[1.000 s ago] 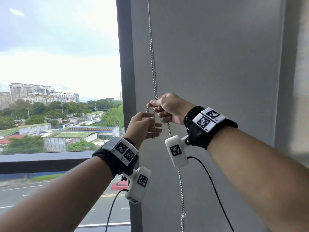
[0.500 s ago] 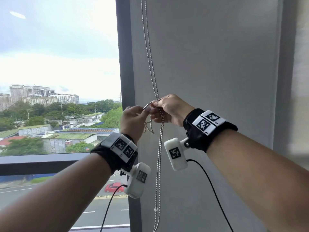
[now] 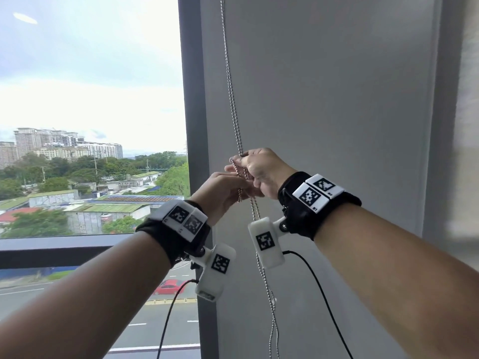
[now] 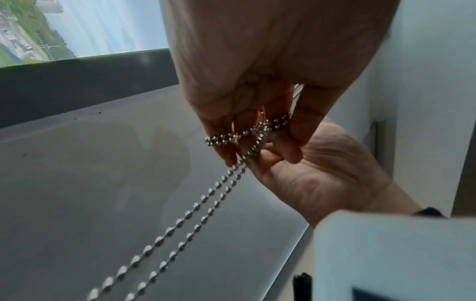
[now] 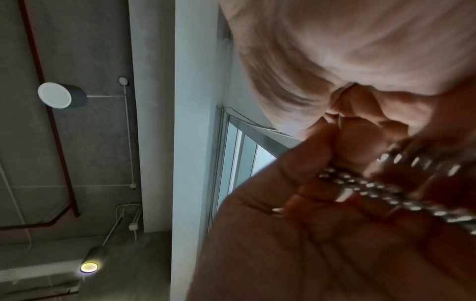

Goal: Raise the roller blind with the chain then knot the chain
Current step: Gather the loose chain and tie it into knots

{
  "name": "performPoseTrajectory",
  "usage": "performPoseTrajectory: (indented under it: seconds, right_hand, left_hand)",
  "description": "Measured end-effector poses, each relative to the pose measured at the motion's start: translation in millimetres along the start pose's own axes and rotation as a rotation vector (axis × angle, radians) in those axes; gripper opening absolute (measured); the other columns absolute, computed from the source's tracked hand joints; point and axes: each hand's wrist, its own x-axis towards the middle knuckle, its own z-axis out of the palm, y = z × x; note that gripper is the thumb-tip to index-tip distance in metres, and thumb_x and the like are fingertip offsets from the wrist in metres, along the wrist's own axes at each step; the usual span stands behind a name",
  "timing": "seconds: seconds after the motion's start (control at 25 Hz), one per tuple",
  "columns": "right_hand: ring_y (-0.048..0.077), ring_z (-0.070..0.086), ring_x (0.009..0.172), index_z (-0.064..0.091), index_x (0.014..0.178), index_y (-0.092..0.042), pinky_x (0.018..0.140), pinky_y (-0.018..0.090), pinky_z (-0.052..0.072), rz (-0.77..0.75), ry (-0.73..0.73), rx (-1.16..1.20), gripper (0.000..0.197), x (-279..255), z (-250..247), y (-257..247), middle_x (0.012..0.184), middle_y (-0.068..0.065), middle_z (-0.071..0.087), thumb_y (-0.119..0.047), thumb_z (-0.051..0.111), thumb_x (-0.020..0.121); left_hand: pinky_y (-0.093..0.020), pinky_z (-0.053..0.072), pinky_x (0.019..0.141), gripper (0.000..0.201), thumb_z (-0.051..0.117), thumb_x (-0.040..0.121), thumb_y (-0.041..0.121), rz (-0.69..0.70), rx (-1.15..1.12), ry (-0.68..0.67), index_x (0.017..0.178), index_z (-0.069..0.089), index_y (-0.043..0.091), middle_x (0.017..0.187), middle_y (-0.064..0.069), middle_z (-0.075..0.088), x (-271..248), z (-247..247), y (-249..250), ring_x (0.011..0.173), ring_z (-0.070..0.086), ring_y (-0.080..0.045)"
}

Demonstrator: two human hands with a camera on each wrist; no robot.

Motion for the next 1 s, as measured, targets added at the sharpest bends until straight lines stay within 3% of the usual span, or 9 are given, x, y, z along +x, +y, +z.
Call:
performPoseTrajectory:
  seconds: [0.12,0.2,0.36,0.52,0.6,0.68,0.8,0.88,1.0]
  right_hand:
    - [0.017,0.060,0.057,0.060,0.090,-0.008,0.064,0.033,0.053,-0.034,-0.044,-0.074,0.012,-1,-6,1,0.080,0.011,0.065,-0.015,0.053,0.098]
    - [0.009,0.052,0.045,0.059,0.088,-0.015,0.072,0.032,0.052,-0.025,-0.112,-0.113,0.017,-5,-10,2,0.070,0.002,0.056,-0.024,0.049,0.099]
    - [0.037,0.063,0.101,0.061,0.108,-0.015,0.096,0.048,0.049,-0.008,-0.164,-0.219,0.027,-7,-14,4,0.117,0.017,0.065,-0.036,0.049,0.095]
    - [0.023,0.058,0.088,0.063,0.104,-0.022,0.081,0.040,0.049,-0.063,-0.077,-0.367,0.028,-9,-21,11,0.124,0.015,0.065,-0.028,0.065,0.077]
    - [0.019,0.059,0.081,0.063,0.102,-0.017,0.071,0.032,0.051,-0.094,-0.072,-0.374,0.028,-6,-23,16,0.120,0.012,0.069,-0.018,0.067,0.075]
    - [0.016,0.062,0.077,0.060,0.106,-0.010,0.056,0.019,0.047,-0.099,-0.078,-0.322,0.025,-5,-23,18,0.117,0.007,0.071,-0.004,0.064,0.082]
    - [0.021,0.066,0.082,0.059,0.111,-0.011,0.063,0.026,0.050,-0.081,-0.110,-0.304,0.028,-5,-21,18,0.112,-0.002,0.073,-0.003,0.061,0.085]
    - [0.025,0.065,0.083,0.059,0.100,-0.018,0.068,0.032,0.050,-0.077,-0.109,-0.316,0.020,-4,-22,21,0.109,-0.005,0.074,-0.006,0.061,0.084]
    - [0.027,0.048,0.081,0.056,0.097,-0.015,0.057,0.029,0.037,-0.063,-0.091,-0.222,0.017,-2,-29,26,0.102,0.000,0.073,-0.002,0.057,0.087]
  left_hand:
    - [-0.023,0.052,0.067,0.012,0.058,0.076,-0.006,0.145,0.028,0.023,0.082,0.064,-0.014,0.073,-0.014,0.066,1,-7,11,0.066,0.063,-0.019]
    - [-0.026,0.053,0.070,0.013,0.060,0.075,-0.005,0.205,0.029,0.098,0.082,0.068,-0.011,0.075,-0.016,0.068,7,-15,17,0.070,0.065,-0.023]
    - [-0.033,0.041,0.060,0.013,0.061,0.072,-0.006,0.217,0.235,0.233,0.075,0.073,0.000,0.051,-0.008,0.056,14,-28,21,0.050,0.045,-0.021]
    - [-0.036,0.050,0.057,0.023,0.062,0.072,-0.004,0.294,0.732,0.307,0.092,0.063,0.008,0.065,-0.013,0.060,14,-53,22,0.054,0.051,-0.022]
    - [-0.039,0.058,0.059,0.026,0.070,0.072,0.001,0.281,0.642,0.441,0.096,0.059,0.002,0.076,-0.019,0.062,14,-64,23,0.055,0.058,-0.023]
    - [-0.040,0.060,0.057,0.038,0.077,0.070,0.012,0.211,0.313,0.487,0.097,0.060,-0.007,0.063,-0.010,0.055,15,-68,23,0.044,0.054,-0.015]
    - [-0.030,0.045,0.042,0.055,0.080,0.058,0.049,0.043,0.182,0.418,0.080,0.062,0.002,0.047,0.002,0.041,13,-68,20,0.035,0.035,-0.011]
    - [-0.024,0.031,0.041,0.064,0.073,0.049,0.069,-0.064,0.420,0.364,0.065,0.058,0.009,0.044,0.004,0.040,13,-72,19,0.035,0.032,-0.012]
    - [-0.028,0.032,0.050,0.063,0.068,0.056,0.071,0.019,1.026,0.419,0.046,0.043,0.014,0.039,0.002,0.035,16,-87,20,0.040,0.031,-0.018]
